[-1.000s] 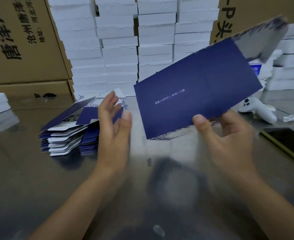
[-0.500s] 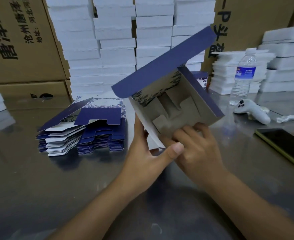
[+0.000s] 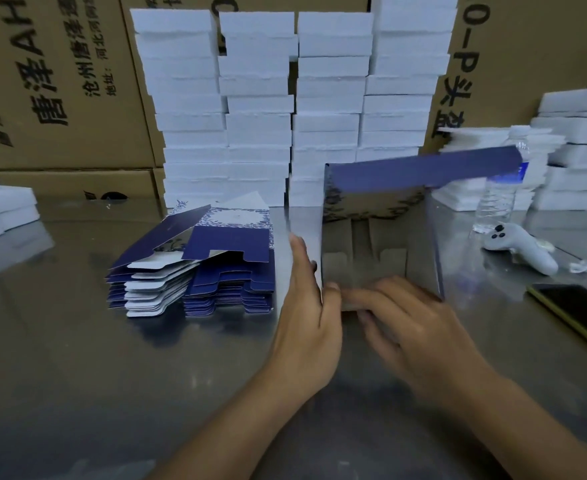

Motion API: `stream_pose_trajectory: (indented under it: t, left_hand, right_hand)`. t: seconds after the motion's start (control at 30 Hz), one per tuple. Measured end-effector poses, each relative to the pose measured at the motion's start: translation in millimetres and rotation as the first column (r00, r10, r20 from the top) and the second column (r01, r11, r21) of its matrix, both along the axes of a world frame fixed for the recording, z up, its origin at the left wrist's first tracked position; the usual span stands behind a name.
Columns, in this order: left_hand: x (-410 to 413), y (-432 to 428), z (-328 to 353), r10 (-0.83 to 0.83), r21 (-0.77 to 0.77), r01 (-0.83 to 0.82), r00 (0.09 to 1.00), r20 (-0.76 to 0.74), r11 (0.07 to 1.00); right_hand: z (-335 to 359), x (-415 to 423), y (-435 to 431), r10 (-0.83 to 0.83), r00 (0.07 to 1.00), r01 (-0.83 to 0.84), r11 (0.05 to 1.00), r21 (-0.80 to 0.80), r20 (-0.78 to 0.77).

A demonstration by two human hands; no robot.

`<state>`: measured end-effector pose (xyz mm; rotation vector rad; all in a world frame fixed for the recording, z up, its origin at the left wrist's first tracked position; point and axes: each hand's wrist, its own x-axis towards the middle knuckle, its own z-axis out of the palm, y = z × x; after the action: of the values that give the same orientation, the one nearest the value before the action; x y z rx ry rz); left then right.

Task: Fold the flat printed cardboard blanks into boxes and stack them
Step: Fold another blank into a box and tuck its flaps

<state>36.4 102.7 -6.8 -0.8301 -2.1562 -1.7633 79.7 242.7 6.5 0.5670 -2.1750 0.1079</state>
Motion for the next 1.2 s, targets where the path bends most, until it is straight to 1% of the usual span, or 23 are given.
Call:
stream_pose_trajectory:
  t: [0.07,0.13,0.2,0.23,0.3,0.37,0.47,0.57,0.6,0.67,0.77,0.87,0.93,0.97,1.03,1.1,1.2]
  left_hand:
    - [0.1,-0.6,1.0,0.008,-0.018,-0.009,1.000,-0.021,1.000]
    - [0.4,0.7,1.4,0.000,-0.044,-0.001,1.000,-0.030,0.999]
    - [0.3,1.2,1.3,-0.019,-0.048,0.018,1.000,-0.020,0.999]
    - [0.3,0.9,0.8,-0.026,-0.046,0.025,0.999,-0.018,0.999]
    - [0.3,-0.6,0.2,-0.035,-0.050,0.034,0.999,-0.024,0.998]
    - [0.2,-2.2,0.6,-0.032,-0.063,0.030,0.999,-0.026,0.998]
    - [-0.1,-4.6,2.1,-0.038,-0.064,0.038,0.999,-0.005,0.997]
    - [-2.0,-6.0,3.4,-0.060,-0.033,0.061,0.998,0.030,0.998]
    - [-3.3,-6.2,3.2,-0.064,-0.010,0.065,0.997,0.047,0.998]
    - [-5.1,-6.8,3.3,-0.068,0.033,0.065,0.995,0.075,0.997]
    - [-2.8,-7.2,4.4,-0.065,0.059,0.059,0.992,0.108,0.997]
    - [1.0,-5.9,7.2,-0.081,0.104,0.064,0.983,0.165,0.992]
    - [2.3,-4.8,7.6,-0.090,0.138,0.067,0.982,0.168,0.988]
    - [1.2,-4.7,6.9,-0.091,0.163,0.066,0.984,0.152,0.984]
    - [-1.4,-6.5,8.1,-0.081,0.191,0.056,0.989,0.125,0.980]
    - [-3.0,-8.6,11.2,-0.090,0.211,0.066,0.990,0.109,0.975]
    - [-2.0,-9.3,12.9,-0.105,0.235,0.077,0.989,0.106,0.969]
  right_hand:
    - [2.7,-0.2,-0.8,0.011,1.000,-0.009,0.997,-0.082,0.019]
    - [5.0,-2.9,-6.3,-0.053,0.997,0.064,0.979,-0.195,0.058]
    - [9.4,-9.5,-12.0,-0.161,0.967,0.217,0.925,-0.312,0.197]
    - [11.7,-14.6,-13.7,-0.203,0.937,0.292,0.902,-0.319,0.284]
    - [19.1,-28.2,-16.1,-0.247,0.860,0.382,0.892,-0.242,0.447]
    - [29.0,-41.4,-20.7,-0.265,0.786,0.405,0.904,-0.140,0.558]
    - [34.6,-58.2,-25.4,-0.218,0.743,0.350,0.932,-0.090,0.633]
    - [34.9,-70.2,-25.9,-0.261,0.643,0.336,0.941,0.042,0.720]
    - [36.1,-72.4,-25.7,-0.268,0.618,0.333,0.941,0.063,0.739]
    - [39.3,-74.9,-25.0,-0.253,0.590,0.325,0.944,0.061,0.766]
    - [45.5,-79.0,-25.7,-0.229,0.543,0.302,0.951,0.066,0.808]
    - [47.6,-85.1,-31.3,-0.280,0.446,0.270,0.948,0.171,0.850]
    - [47.6,-87.2,-33.9,-0.336,0.416,0.255,0.935,0.246,0.845]
    - [47.0,-88.1,-33.8,-0.358,0.405,0.238,0.930,0.281,0.841]
    - [46.5,-88.2,-34.1,-0.401,0.421,0.218,0.915,0.339,0.814]
    - [45.6,-89.1,-33.8,-0.456,0.410,0.253,0.889,0.382,0.790]
    - [42.9,-89.2,-33.3,-0.453,0.391,0.252,0.890,0.380,0.801]
